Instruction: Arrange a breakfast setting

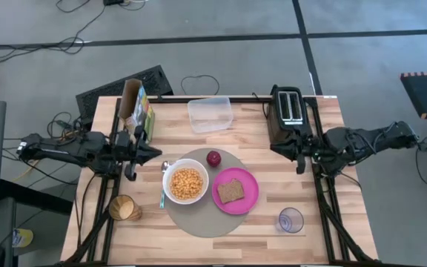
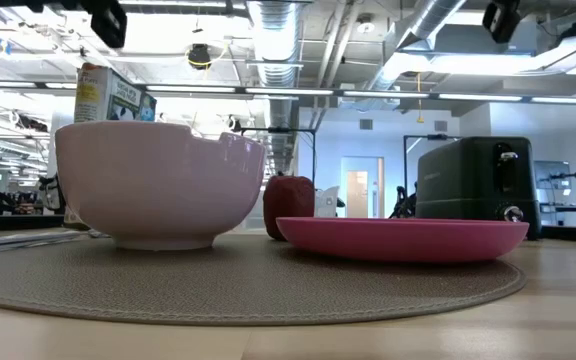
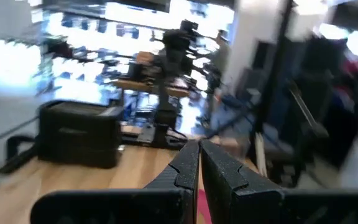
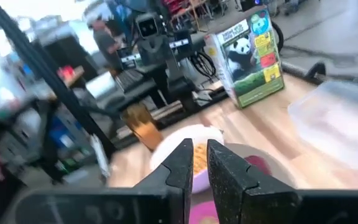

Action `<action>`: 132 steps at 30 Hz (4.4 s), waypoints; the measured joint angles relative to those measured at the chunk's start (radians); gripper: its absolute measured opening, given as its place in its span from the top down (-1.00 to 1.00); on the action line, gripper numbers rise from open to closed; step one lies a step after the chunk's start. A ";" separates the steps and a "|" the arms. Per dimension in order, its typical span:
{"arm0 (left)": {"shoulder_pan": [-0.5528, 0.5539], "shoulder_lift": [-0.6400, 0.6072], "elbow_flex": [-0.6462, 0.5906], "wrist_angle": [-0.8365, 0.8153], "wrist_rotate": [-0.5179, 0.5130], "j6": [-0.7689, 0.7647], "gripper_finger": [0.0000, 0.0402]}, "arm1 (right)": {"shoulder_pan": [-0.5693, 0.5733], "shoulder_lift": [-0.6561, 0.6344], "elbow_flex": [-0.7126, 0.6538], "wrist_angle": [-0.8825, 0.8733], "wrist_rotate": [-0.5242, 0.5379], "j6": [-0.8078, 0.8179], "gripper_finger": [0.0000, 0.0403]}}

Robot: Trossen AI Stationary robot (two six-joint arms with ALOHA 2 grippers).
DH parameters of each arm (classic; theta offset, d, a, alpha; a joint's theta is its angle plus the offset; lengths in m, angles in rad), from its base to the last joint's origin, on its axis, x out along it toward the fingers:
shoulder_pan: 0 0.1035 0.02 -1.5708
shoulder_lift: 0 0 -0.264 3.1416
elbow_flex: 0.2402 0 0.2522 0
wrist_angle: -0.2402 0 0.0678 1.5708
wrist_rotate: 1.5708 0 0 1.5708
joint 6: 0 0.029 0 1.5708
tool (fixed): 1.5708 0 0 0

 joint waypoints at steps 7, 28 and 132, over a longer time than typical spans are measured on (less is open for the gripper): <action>0.003 -0.039 -0.012 -0.056 0.157 0.196 0.98 | -0.010 -0.056 -0.012 -0.089 0.023 -0.117 0.62; 0.071 -0.435 -0.357 0.046 0.040 0.098 0.98 | -0.010 -0.485 -0.404 0.159 0.027 -0.261 0.62; 0.077 -0.422 -0.406 -0.115 0.068 0.050 0.98 | -0.089 -0.601 -0.692 0.240 -0.235 -0.226 0.62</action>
